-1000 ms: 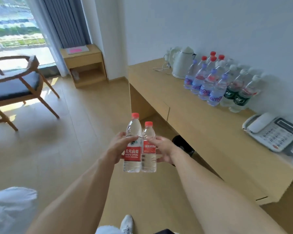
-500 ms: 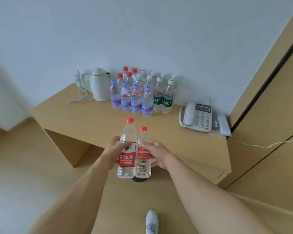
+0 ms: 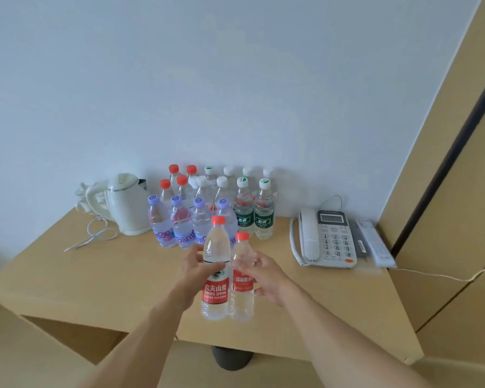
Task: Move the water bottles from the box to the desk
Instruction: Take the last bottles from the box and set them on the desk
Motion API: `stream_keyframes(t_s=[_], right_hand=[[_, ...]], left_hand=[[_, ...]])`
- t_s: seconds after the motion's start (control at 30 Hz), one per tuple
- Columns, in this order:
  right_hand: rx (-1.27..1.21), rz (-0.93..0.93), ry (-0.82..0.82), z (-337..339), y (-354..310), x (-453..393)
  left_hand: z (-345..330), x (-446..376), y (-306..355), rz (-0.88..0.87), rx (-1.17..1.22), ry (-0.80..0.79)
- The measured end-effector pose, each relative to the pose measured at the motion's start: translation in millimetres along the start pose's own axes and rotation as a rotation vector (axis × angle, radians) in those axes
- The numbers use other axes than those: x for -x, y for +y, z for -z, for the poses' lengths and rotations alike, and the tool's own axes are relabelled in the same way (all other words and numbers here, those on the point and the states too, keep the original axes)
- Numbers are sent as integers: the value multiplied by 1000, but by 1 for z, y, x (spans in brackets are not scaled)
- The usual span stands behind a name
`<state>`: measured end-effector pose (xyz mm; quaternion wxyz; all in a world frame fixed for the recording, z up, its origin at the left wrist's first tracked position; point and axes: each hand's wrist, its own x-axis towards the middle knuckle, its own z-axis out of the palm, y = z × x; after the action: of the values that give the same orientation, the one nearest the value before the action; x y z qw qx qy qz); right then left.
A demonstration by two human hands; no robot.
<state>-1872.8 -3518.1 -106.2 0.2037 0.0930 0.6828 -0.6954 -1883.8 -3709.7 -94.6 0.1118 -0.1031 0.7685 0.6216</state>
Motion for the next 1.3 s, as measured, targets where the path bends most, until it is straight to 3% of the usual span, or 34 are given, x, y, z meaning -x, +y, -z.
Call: stream_keyframes(t_s=[0.13, 0.3, 0.6, 0.77, 1.07, 1.3], right_hand=[[-19, 44, 44, 7, -12, -15], [10, 117, 180, 23, -17, -29], [294, 149, 436, 52, -18, -50], [401, 150, 528, 57, -15, -61], [466, 144, 518, 69, -13, -76], [542, 240, 535, 80, -21, -75]], left_hand=[[-1, -29, 7, -64, -52, -10], [-7, -63, 16, -164, -199, -139], [-26, -98, 36, -373, -515, -284], [-43, -103, 37, -454, -545, -264], [-50, -107, 46, -492, -644, -233], [-41, -104, 71, -791, -814, -118]])
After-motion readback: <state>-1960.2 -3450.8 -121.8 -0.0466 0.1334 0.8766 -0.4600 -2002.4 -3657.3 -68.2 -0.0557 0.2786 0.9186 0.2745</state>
